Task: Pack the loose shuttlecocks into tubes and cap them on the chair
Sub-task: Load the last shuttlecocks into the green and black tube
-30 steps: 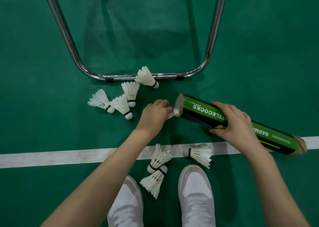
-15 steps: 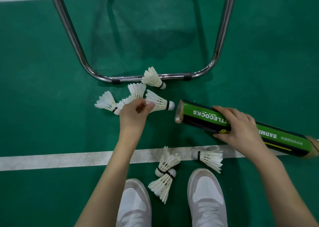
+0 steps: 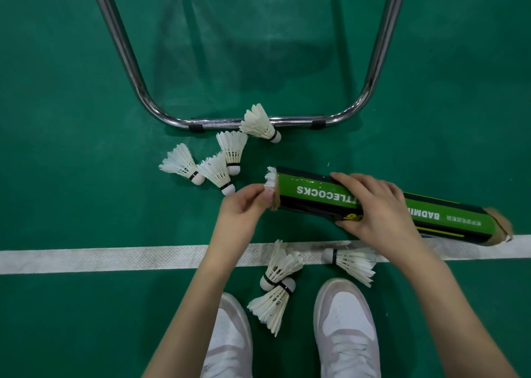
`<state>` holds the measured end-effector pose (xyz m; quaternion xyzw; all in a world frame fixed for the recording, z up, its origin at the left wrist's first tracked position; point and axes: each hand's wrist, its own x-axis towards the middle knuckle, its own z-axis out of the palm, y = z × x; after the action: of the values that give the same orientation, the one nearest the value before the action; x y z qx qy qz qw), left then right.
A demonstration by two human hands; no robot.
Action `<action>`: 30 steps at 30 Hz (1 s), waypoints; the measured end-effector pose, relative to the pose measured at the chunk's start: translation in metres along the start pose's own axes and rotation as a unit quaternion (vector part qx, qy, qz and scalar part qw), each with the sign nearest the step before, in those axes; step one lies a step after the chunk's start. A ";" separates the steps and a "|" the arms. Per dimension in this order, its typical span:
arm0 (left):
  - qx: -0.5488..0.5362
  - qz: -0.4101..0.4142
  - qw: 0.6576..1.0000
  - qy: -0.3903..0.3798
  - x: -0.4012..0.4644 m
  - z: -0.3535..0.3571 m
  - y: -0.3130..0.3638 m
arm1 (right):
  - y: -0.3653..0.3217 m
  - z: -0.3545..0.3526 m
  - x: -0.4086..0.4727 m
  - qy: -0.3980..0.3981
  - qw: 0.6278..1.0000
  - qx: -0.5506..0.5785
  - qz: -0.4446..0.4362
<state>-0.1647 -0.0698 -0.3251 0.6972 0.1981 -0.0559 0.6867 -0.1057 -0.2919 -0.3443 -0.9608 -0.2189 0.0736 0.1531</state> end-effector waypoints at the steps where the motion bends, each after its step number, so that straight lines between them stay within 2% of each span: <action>1: 0.001 -0.002 1.000 0.000 -0.001 0.001 0.001 | 0.000 0.000 0.000 0.002 1.000 0.000 -0.001; 5: 0.021 -0.031 0.999 0.021 -0.003 0.003 0.000 | -0.002 0.002 0.000 0.010 1.000 -0.002 -0.003; 11: 0.049 -0.014 0.999 -0.002 -0.002 0.004 -0.001 | -0.007 0.003 0.001 0.019 1.000 0.000 -0.023; 17: 0.007 -0.034 0.995 -0.094 -0.003 0.000 -0.008 | -0.011 0.004 0.001 0.033 0.999 0.006 -0.036; 25: -0.035 -0.047 0.987 -0.152 -0.005 -0.003 -0.004 | -0.015 0.006 0.000 0.010 0.999 0.000 -0.039; 30: -0.001 -0.055 0.993 -0.105 -0.004 0.001 -0.004 | -0.018 0.006 0.000 0.002 0.999 0.028 -0.023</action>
<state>-0.1698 -0.0718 -0.3276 0.6748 0.1631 -0.1666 0.7002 -0.1137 -0.2747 -0.3436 -0.9510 -0.2388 0.0738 0.1818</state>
